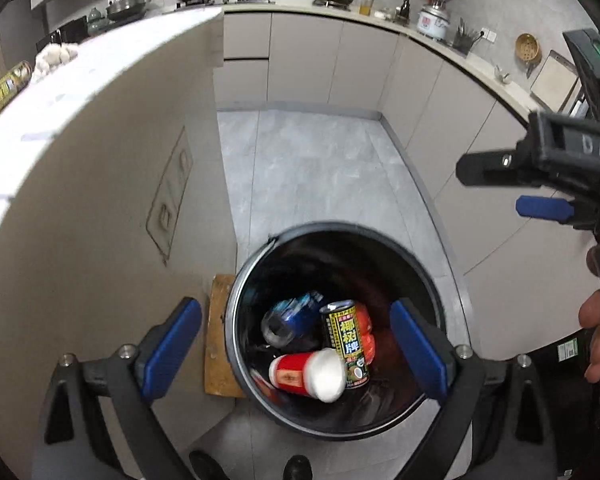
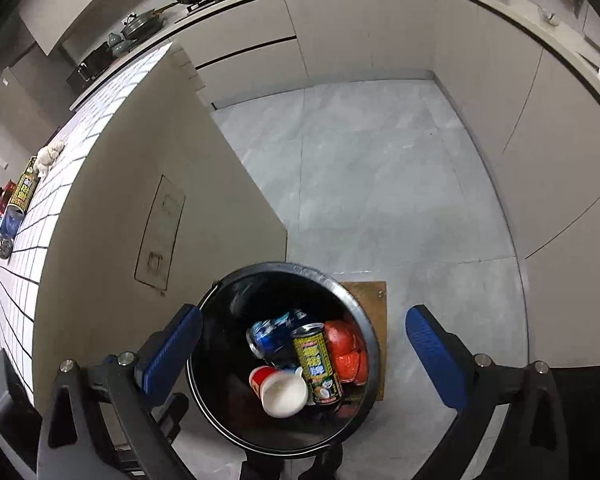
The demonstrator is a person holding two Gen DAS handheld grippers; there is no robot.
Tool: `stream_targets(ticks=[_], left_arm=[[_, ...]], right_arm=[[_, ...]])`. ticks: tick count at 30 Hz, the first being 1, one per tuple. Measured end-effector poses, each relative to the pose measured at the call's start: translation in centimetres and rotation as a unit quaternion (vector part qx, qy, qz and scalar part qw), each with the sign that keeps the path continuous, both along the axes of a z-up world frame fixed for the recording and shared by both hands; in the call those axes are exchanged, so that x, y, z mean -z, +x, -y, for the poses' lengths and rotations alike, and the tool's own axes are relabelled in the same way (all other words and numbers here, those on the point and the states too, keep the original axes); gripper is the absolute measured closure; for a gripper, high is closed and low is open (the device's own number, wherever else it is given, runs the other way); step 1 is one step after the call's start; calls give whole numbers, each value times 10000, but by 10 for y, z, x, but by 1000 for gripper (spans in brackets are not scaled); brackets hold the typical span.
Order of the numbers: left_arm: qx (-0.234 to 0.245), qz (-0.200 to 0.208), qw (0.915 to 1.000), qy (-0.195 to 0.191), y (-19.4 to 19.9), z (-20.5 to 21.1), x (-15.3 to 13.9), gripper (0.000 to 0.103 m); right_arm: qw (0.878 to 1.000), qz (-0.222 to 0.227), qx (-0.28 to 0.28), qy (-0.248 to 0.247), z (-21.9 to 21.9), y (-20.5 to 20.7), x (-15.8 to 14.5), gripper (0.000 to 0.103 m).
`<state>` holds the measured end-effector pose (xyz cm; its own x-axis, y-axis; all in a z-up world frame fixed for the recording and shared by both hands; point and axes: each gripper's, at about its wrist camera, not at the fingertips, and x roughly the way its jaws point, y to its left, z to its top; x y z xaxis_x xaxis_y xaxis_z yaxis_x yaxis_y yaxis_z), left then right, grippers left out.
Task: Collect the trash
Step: 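Move both open tools back over the table toward the scrubber and tissue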
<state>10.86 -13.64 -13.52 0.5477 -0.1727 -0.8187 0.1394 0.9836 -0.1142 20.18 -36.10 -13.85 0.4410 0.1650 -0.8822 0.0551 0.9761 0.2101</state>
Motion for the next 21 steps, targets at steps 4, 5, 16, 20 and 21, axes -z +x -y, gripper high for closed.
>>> stream_targets(ticks=[4, 5, 16, 20, 21], left_arm=[[-4, 189, 9998, -12, -5, 4, -19, 7], [12, 200, 9998, -11, -6, 4, -22, 7], [37, 291, 9996, 14, -1, 1, -28, 7], [49, 333, 9994, 11, -3, 0, -34, 7], [47, 345, 9994, 22, -4, 0, -36, 7]], right_arm=[[9999, 94, 70, 28, 1, -5, -14, 0], [9999, 110, 59, 30, 0, -5, -17, 0], [9995, 311, 19, 9, -6, -25, -40, 0], [9994, 352, 13, -8, -10, -31, -46, 0], [9994, 358, 9, -10, -11, -33, -47, 0]])
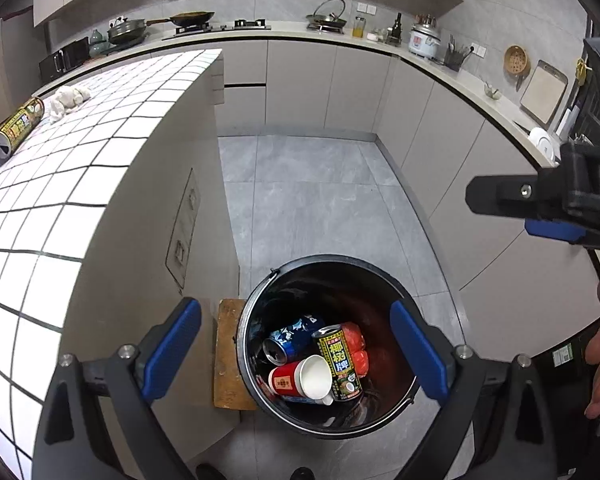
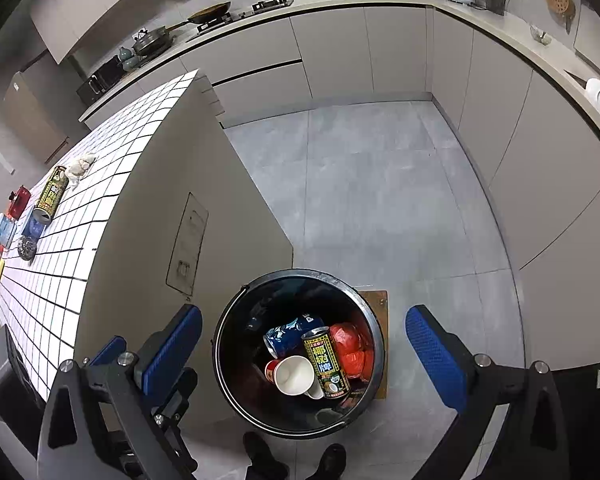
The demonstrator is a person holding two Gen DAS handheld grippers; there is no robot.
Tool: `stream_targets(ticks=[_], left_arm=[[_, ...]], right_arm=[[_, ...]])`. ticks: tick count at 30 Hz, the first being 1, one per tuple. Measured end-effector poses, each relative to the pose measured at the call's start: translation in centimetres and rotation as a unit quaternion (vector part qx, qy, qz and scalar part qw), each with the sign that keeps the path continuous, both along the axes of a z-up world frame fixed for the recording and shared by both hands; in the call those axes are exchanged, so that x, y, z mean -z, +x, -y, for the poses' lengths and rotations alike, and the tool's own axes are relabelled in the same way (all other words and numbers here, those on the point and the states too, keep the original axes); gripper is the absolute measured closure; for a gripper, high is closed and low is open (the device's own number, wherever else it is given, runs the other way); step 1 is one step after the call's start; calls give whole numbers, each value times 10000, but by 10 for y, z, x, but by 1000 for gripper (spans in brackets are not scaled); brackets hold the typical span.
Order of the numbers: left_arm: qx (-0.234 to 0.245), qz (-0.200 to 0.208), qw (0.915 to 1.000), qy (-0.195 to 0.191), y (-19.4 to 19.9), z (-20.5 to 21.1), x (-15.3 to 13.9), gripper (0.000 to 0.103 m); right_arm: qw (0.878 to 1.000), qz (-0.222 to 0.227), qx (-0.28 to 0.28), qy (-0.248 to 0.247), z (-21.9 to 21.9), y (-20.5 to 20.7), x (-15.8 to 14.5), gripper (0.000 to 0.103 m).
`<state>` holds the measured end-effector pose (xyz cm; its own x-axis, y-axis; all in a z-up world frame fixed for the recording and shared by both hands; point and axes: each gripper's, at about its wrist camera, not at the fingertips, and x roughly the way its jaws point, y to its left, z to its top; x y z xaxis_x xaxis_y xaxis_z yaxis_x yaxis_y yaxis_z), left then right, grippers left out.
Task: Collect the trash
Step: 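Move both open tools back over the table toward the scrubber and tissue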
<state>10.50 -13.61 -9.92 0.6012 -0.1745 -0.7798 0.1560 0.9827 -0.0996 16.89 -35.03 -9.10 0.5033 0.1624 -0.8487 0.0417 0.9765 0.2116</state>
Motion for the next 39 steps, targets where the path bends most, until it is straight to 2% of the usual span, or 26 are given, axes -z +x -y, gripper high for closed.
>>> stream_targets(ticks=[10, 18, 24, 31, 39], left_arm=[[-133, 279, 9995, -5, -6, -18, -30, 7], [-486, 549, 9973, -41, -7, -58, -60, 7], [-890, 702, 9936, -11, -9, -109, -71, 7], [-1263, 692, 9896, 1, -5, -171, -67, 7], [-1797, 682, 9813, -23, 4, -282, -63, 7]], right_arm=[[9997, 223, -44, 10, -10, -13, -28, 0], [9984, 482, -299, 33, -44, -11, -58, 0], [9964, 581, -622, 15, -84, -6, -69, 0], [9935, 595, -967, -33, -150, 7, -71, 0], [9877, 610, -1442, -34, -253, 31, -68, 0]])
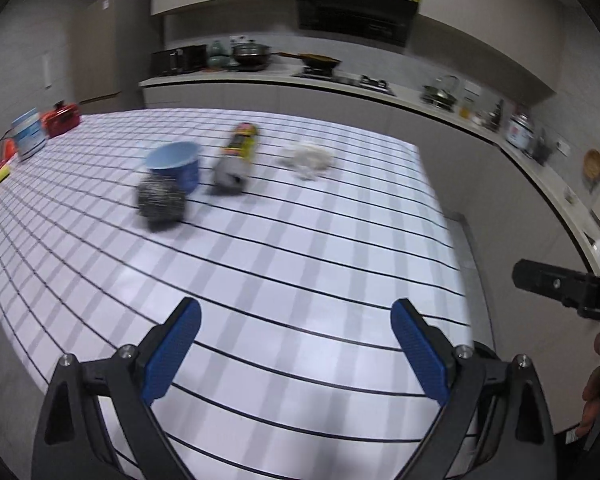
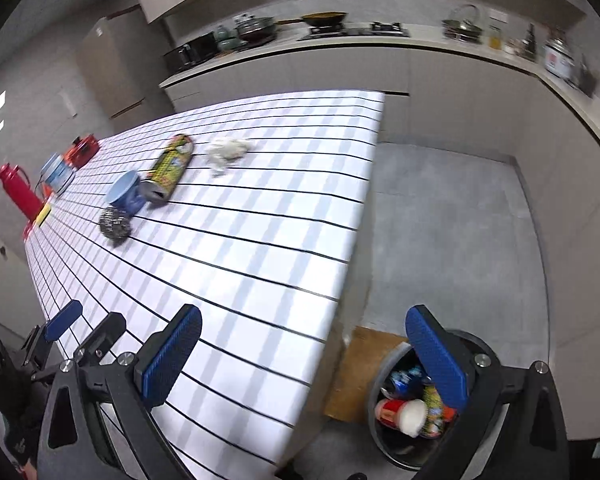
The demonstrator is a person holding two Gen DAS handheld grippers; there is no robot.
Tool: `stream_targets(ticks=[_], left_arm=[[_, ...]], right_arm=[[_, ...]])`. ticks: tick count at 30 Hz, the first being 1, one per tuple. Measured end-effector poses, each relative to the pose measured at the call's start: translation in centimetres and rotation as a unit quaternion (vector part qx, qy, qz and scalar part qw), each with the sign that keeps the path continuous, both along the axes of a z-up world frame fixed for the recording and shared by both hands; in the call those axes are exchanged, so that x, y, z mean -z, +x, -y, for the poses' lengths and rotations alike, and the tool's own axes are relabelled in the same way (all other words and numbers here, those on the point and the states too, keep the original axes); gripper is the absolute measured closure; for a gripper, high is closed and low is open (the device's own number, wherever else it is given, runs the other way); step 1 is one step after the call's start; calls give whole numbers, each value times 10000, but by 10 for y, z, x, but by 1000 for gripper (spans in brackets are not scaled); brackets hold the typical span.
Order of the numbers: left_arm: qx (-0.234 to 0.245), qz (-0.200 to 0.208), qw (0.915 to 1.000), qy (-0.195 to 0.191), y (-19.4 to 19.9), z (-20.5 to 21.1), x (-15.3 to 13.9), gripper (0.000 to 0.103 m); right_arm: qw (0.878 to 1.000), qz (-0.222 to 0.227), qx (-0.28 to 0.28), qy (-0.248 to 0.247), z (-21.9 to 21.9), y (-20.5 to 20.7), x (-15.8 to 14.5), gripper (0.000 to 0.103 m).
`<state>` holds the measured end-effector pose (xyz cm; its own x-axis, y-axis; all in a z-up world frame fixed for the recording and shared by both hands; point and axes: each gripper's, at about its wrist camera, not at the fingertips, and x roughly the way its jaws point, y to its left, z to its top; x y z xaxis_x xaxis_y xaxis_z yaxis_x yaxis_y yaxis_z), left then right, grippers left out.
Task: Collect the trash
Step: 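Move both open tools back over the table toward the scrubber and tissue, then grasp the steel wool scrubber with left tool while right tool grasps the white tissue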
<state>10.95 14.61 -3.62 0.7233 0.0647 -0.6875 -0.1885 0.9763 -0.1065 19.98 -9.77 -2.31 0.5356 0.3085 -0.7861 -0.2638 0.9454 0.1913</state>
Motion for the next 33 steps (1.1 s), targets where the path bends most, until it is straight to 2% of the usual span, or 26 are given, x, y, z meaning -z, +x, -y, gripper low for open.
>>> stream_targets(ticks=[5, 13, 21, 28, 30, 32, 33], left_arm=[[-316, 22, 9995, -44, 9, -64, 3, 7], [-387, -53, 9991, -183, 49, -126, 17, 7], [-261, -184, 9988, -378, 95, -153, 36, 7], [-186, -362, 9977, -540, 114, -166, 46, 7], [-163, -399, 9973, -594, 116, -170, 49, 10], [-92, -434, 9967, -684, 118, -174, 53, 18], [-58, -409, 9968, -677, 117, -175, 53, 18]], right_arm=[[9998, 6, -207, 15, -61, 19, 4, 0], [9996, 39, -263, -55, -128, 61, 13, 0], [9999, 104, -28, 2, -157, 115, 13, 0], [9998, 186, 73, 22, -175, 148, 16, 0], [9998, 142, 167, 9, -174, 161, 20, 0], [9997, 110, 216, 31, -173, 170, 24, 0], [9996, 98, 244, 37, -173, 175, 26, 0]])
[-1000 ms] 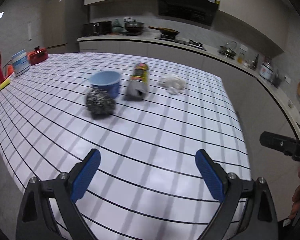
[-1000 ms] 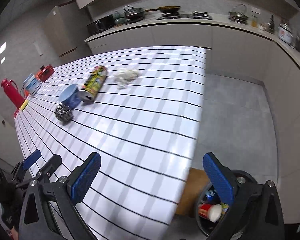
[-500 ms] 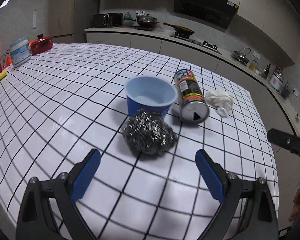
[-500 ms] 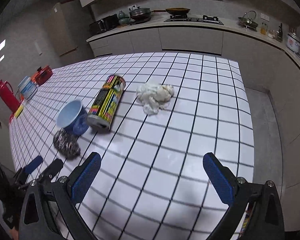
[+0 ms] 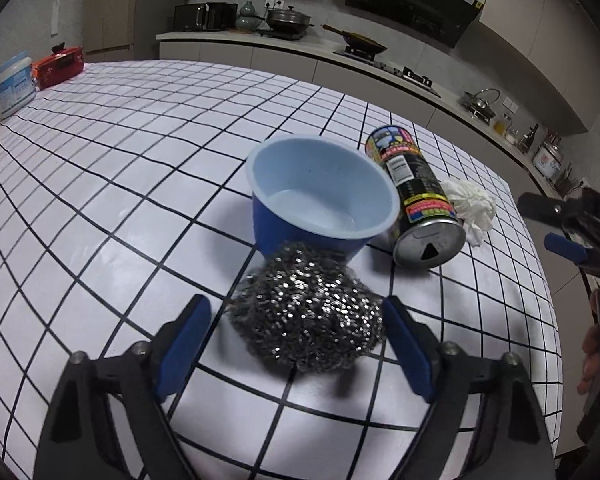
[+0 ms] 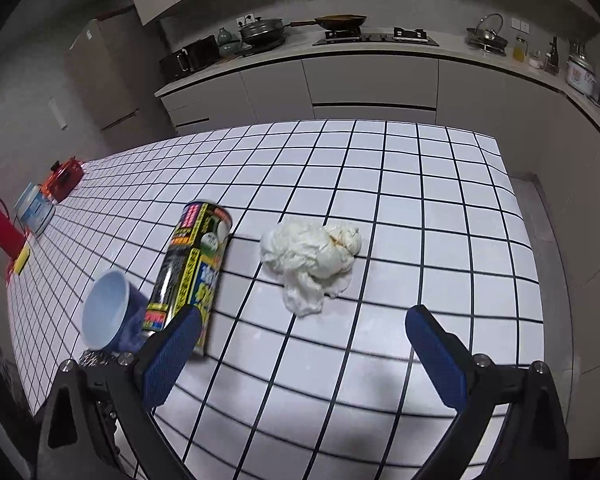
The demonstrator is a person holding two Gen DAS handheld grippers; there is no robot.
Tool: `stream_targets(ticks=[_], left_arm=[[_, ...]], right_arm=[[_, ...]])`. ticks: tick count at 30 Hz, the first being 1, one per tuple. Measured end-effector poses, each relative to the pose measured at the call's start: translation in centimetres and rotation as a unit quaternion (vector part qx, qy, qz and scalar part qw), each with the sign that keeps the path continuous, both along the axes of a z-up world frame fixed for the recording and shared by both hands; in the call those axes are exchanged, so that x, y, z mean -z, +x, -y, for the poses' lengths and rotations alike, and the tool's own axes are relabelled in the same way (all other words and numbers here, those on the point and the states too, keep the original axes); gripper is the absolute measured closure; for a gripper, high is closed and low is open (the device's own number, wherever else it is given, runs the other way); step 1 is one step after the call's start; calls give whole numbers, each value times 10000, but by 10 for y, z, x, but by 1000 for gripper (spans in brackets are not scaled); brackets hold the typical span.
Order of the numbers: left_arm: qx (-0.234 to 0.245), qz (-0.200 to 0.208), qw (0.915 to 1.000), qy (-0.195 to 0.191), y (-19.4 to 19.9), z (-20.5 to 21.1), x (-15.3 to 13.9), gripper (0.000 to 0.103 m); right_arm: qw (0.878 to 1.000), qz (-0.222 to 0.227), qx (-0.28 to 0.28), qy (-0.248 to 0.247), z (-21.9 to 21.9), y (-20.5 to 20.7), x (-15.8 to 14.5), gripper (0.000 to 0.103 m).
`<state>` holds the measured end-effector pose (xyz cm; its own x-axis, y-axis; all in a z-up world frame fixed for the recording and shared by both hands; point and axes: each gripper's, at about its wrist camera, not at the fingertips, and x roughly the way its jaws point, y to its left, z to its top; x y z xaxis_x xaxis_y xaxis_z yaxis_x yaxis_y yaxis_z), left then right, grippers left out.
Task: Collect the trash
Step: 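Grasp the steel wool scrubber with left tool while right tool grasps the white tissue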
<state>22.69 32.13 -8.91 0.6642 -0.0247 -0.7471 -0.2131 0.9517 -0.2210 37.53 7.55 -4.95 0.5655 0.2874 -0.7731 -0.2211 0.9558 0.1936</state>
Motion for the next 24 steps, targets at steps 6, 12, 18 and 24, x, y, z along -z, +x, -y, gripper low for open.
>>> stream_targets(ticks=[6, 12, 18, 24], left_arm=[[125, 78, 9998, -159, 3, -8, -2, 37], [183, 129, 9996, -184, -3, -10, -4, 42], [155, 119, 9997, -151, -8, -7, -5, 42], [73, 203, 9996, -159, -21, 6, -7, 43]], right_arm=[[9999, -74, -31, -153, -11, 30, 18, 11], [9992, -156, -120, -344, -22, 58, 36, 15], [9981, -247, -332, -457, -25, 56, 46, 53], [9977, -76, -468, -485, -15, 19, 33, 54]])
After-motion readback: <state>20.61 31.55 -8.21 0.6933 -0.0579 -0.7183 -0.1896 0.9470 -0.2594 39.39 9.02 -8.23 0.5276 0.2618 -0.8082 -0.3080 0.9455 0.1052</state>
